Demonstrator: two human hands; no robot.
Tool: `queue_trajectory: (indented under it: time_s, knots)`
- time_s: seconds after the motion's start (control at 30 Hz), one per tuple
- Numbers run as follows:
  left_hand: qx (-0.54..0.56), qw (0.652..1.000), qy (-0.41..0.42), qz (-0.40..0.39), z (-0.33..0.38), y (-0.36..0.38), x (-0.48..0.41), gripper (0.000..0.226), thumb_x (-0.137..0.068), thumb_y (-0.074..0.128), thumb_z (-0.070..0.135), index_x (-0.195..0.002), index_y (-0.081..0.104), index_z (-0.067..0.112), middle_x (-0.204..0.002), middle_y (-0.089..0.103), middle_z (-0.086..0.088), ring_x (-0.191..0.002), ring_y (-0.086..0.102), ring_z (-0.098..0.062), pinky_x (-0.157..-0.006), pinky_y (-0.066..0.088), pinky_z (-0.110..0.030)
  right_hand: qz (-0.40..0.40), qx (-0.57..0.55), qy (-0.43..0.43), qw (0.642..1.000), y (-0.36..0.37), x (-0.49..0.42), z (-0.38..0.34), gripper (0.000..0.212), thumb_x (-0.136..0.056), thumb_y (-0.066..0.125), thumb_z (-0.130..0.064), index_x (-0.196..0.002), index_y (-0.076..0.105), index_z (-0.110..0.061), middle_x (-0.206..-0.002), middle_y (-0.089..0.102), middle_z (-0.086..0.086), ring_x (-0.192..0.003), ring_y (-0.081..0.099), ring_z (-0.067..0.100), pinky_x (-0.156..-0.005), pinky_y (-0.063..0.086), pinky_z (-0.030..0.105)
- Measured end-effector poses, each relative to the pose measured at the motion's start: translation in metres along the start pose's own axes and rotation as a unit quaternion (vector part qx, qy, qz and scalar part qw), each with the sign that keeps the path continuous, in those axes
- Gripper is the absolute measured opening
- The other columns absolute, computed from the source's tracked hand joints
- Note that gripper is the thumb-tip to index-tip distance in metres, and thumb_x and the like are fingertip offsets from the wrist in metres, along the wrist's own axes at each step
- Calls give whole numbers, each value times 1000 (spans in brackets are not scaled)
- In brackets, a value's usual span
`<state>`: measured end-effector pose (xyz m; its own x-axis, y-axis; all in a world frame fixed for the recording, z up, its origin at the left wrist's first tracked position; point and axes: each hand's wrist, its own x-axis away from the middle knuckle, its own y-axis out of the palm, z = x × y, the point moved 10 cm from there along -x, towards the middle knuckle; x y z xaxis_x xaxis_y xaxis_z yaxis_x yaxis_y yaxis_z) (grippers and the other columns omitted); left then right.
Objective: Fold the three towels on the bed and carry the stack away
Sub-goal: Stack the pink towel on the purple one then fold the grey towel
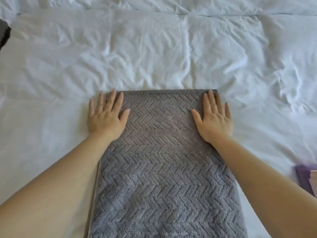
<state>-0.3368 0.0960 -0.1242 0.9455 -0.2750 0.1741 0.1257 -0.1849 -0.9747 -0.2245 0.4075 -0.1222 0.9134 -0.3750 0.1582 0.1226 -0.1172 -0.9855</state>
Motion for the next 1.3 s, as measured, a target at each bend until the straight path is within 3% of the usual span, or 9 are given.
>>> queue_trajectory:
  time_s: [0.1, 0.23, 0.37, 0.5, 0.6, 0.67, 0.97, 1.13, 1.3]
  knots:
    - [40, 999, 8, 36, 10, -22, 24, 69, -91, -11, 64, -150, -9, 29, -157, -19, 5, -145, -20, -18, -116, -15, -45, 17, -41, 42, 998, -15, 21, 7, 71, -94, 6, -62, -152, -3, -21, -159, -12, -4, -145, -17, 15, -119, -8, 39]
    - [55, 987, 149, 35, 70, -12, 94, 64, -94, 0, 63, -151, -4, 32, -160, -6, 8, -147, -11, -16, -117, -11, -43, -14, -94, -93, 991, 1, 84, -48, 68, -94, 8, -63, -152, -1, -29, -156, -11, -14, -145, -13, 9, -117, -7, 32]
    - [34, 995, 95, -13, 33, 14, 106, 63, -87, -16, 63, -144, -21, 36, -157, -19, 12, -143, -21, -10, -117, -14, -41, -43, -20, -74, 996, 18, 118, -14, 67, -94, 3, -63, -152, -5, -29, -159, -9, -13, -145, -11, 6, -118, -6, 30]
    - [83, 994, 75, 8, 30, -6, 127, 65, -90, -12, 63, -147, -14, 34, -158, -17, 7, -145, -20, -16, -114, -22, -39, -15, -83, -4, 996, 3, 139, -3, 70, -92, 5, -63, -152, 1, -27, -160, -6, -9, -146, -13, 10, -117, -7, 30]
    - [105, 972, 210, 22, 68, -10, 203, 61, -96, 5, 63, -151, -3, 37, -160, -9, 7, -147, -11, -18, -117, -12, -45, -28, -137, -97, 986, 4, 201, -42, 63, -93, 6, -66, -149, -3, -40, -155, -12, -20, -145, -16, 8, -115, -12, 26]
    - [68, 960, 271, 4, 75, 10, 256, 61, -96, 6, 61, -151, -1, 37, -161, 0, 7, -148, -6, -17, -118, -4, -46, -54, -79, -156, 983, 21, 251, -51, 61, -93, 2, -66, -148, -6, -43, -155, -11, -22, -145, -14, 8, -118, -9, 30]
    - [82, 991, 104, -37, 4, 54, 336, 66, -84, -13, 68, -142, -21, 40, -153, -25, 15, -140, -31, -9, -116, -16, -39, -67, -89, -7, 994, 48, 357, 40, 67, -89, 6, -67, -149, -4, -39, -155, -10, -21, -146, -8, 10, -119, 0, 32]
    - [136, 986, 79, -52, 3, 62, 427, 73, -79, -13, 75, -145, -15, 42, -154, -23, 15, -145, -20, -14, -119, -9, -39, -72, -113, -25, 991, 52, 438, 46, 68, -88, 10, -69, -149, -1, -41, -158, -7, -18, -147, 2, 14, -119, 5, 35]
    - [217, 975, 19, -33, 0, 66, 511, 71, -87, 12, 67, -151, 11, 36, -161, -5, 9, -145, 8, -27, -117, 13, -44, -28, -160, -28, 986, 52, 522, 55, 69, -88, 28, -65, -150, 12, -37, -159, 4, -15, -138, 25, 21, -112, 24, 40]
